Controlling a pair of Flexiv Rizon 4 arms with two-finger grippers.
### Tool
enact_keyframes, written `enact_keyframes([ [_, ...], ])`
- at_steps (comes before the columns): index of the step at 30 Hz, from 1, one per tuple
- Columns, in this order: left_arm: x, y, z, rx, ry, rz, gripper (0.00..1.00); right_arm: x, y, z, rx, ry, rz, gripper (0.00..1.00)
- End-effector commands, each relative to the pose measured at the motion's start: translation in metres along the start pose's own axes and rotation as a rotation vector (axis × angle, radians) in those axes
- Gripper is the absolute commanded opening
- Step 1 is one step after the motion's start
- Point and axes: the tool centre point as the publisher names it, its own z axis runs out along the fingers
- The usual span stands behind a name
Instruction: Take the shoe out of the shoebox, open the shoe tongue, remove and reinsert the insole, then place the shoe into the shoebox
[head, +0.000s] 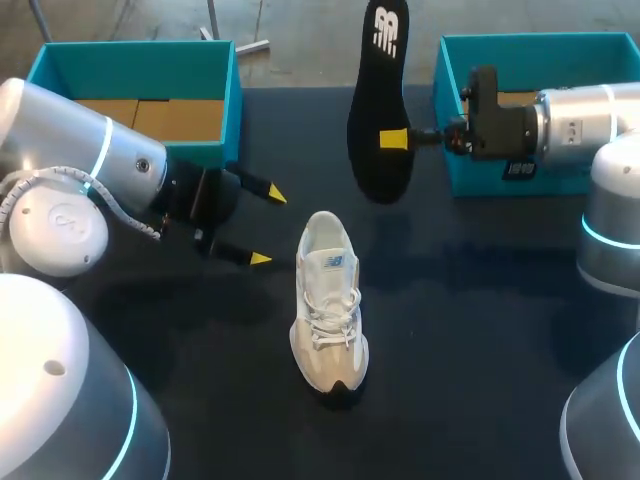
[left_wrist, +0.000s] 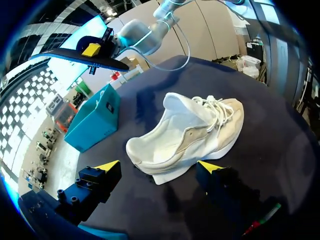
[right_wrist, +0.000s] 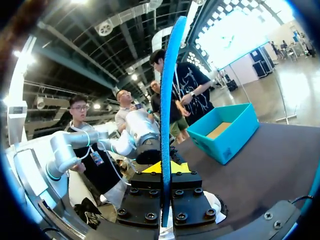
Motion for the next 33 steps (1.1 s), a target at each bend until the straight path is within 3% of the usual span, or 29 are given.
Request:
enact_keyframes([
  [1, 0.004, 0.000, 0.006, -0.003, 0.001, -0.011, 1.00, -0.012, 0.000, 0.013, 0.002, 0.025, -0.010, 0.00],
  [16, 0.007, -0.013, 0.012, -0.076, 0.049, -0.201, 1.00, -0.040, -0.016, 0.034, -0.012, 0.085, 0.025, 0.00],
  [33, 0.018, -0.012, 0.000, -0.135, 0.060, -0.236, 1.00, -0.051, -0.044, 0.059, -0.058, 0.124, 0.054, 0.00],
])
